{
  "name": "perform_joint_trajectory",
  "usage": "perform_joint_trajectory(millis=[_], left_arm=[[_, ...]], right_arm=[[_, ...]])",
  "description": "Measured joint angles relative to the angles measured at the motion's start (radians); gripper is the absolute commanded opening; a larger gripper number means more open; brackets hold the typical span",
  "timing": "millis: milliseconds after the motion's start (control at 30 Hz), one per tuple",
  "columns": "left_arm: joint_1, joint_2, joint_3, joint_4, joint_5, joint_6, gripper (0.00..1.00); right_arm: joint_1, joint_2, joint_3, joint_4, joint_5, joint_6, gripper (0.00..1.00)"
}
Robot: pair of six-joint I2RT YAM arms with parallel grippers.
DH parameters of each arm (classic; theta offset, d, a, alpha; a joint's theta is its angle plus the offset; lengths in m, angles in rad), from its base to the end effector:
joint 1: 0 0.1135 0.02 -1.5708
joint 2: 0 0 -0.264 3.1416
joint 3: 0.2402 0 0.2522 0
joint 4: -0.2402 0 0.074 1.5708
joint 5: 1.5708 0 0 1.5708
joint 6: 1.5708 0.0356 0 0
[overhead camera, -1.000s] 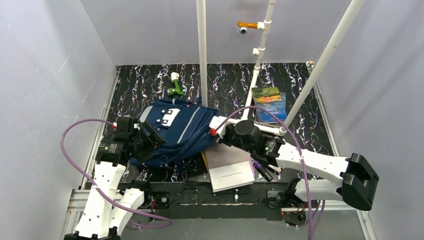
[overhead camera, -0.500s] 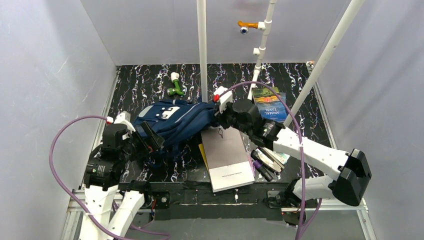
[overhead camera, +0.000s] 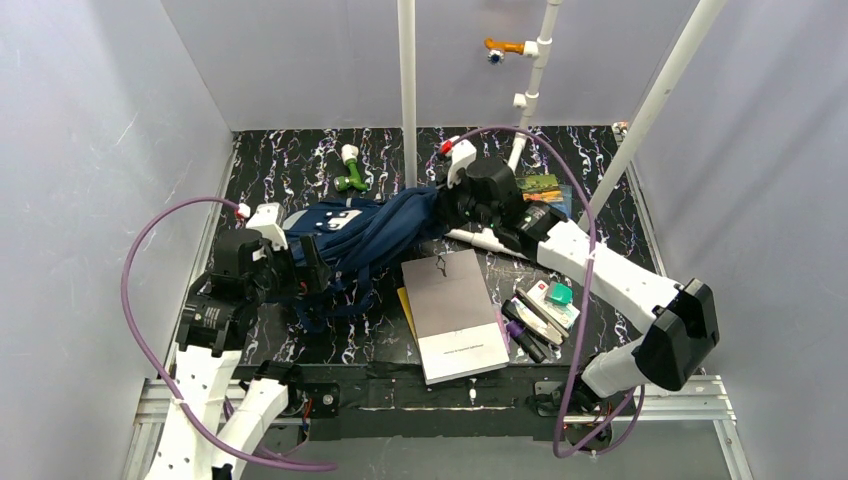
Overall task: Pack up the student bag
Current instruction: Pick up the student bag at the center of the board.
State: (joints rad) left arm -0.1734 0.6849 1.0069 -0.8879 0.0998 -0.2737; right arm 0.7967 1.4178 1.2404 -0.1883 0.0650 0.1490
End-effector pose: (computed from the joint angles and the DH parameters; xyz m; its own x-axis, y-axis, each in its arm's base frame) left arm 0.1189 -0.0244 0.3563 -0.5773 -0.1719 -0.7983 0.1023 0.9547 -0.2796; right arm 0.2350 0.2370 0.3511 -0.3469 -0.1429 -0.9270 -0.6266 0.7707 0.1157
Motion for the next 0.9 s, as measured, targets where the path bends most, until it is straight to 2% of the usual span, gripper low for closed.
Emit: perform_joint_trajectory(millis=[133, 333, 600, 733, 900], left_arm=[[0.0, -0.03, -0.047, 0.082, -0.052, 0.053, 0.98], [-0.016, -0.078, -0.102, 0.149, -0.037, 0.138, 0.98], [-0.129, -0.12, -0.177, 0.246, -0.029, 0.347, 0.9], [-0.18, -0.108, -0.176, 0.251, -0.027, 0.412, 0.93], [-0.185, -0.151, -0.13, 0.197, -0.024, 0.39, 0.94]], right_arm=[[-0.055, 0.044, 0.057, -0.04, -0.07, 0.067, 0.01], [-0.076, 0.068, 0.072, -0.058, -0.129, 0.121, 0.01], [-0.081, 0.068, 0.072, -0.07, -0.144, 0.134, 0.01], [-0.084, 0.068, 0.072, -0.073, -0.146, 0.129, 0.01], [-0.091, 0.068, 0.072, -0.072, -0.149, 0.129, 0.01]])
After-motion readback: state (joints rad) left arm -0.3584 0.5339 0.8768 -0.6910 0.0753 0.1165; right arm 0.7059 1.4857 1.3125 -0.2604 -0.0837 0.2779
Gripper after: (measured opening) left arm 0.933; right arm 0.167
